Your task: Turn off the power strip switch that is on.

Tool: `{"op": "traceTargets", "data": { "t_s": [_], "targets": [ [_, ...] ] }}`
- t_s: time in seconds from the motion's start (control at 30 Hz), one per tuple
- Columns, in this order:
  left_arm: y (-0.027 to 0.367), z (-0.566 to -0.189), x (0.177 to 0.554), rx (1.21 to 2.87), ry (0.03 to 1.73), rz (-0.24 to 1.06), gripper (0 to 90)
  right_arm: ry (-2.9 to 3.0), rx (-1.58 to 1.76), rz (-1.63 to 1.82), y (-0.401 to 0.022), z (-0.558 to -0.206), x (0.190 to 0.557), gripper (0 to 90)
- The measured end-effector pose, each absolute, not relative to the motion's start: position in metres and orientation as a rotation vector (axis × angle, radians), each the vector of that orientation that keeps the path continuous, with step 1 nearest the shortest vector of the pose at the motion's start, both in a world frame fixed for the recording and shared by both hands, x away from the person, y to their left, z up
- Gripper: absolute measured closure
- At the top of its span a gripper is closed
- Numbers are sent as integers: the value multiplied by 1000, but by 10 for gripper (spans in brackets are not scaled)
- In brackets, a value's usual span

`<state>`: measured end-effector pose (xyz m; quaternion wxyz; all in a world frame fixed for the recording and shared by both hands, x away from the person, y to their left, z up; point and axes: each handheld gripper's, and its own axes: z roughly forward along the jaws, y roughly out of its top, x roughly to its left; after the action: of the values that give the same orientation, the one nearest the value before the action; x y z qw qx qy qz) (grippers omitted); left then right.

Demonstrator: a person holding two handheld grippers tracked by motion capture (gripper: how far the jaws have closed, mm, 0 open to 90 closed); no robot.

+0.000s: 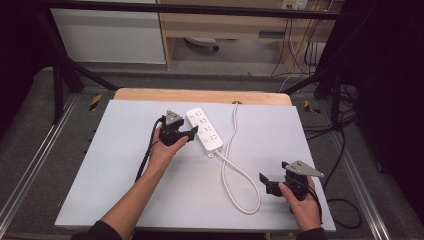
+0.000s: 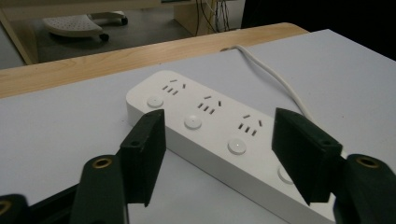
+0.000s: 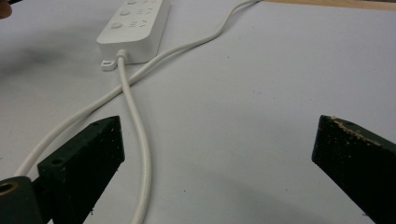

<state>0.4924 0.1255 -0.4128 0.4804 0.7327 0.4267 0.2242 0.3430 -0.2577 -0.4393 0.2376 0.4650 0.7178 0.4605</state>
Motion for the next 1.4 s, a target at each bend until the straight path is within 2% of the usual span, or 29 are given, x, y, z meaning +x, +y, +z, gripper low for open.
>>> {"op": "traceTargets", "data": {
  "t_s": [0.07, 0.1, 0.37, 0.57, 1.13, 1.4],
  "targets": [
    [126, -413, 493, 1793, 1044, 561, 381, 1968, 1275, 1262, -258, -439, 343, 28],
    [126, -414, 493, 1792, 1047, 564, 429, 1968, 1274, 1263, -258, -439, 343, 29],
    [125, -416, 494, 1794, 1051, 547, 525, 1968, 1272, 1262, -258, -439, 343, 29],
    [123, -418, 495, 1791, 1040, 531, 637, 1968, 1274, 1262, -258, -439, 343, 29],
    [121, -424, 500, 1792, 1038, 490, 842, 1967, 1266, 1267, -258, -438, 343, 29],
    [118, -430, 503, 1793, 1038, 443, 900, 1967, 1266, 1267, -258, -438, 344, 29]
  ]
}}
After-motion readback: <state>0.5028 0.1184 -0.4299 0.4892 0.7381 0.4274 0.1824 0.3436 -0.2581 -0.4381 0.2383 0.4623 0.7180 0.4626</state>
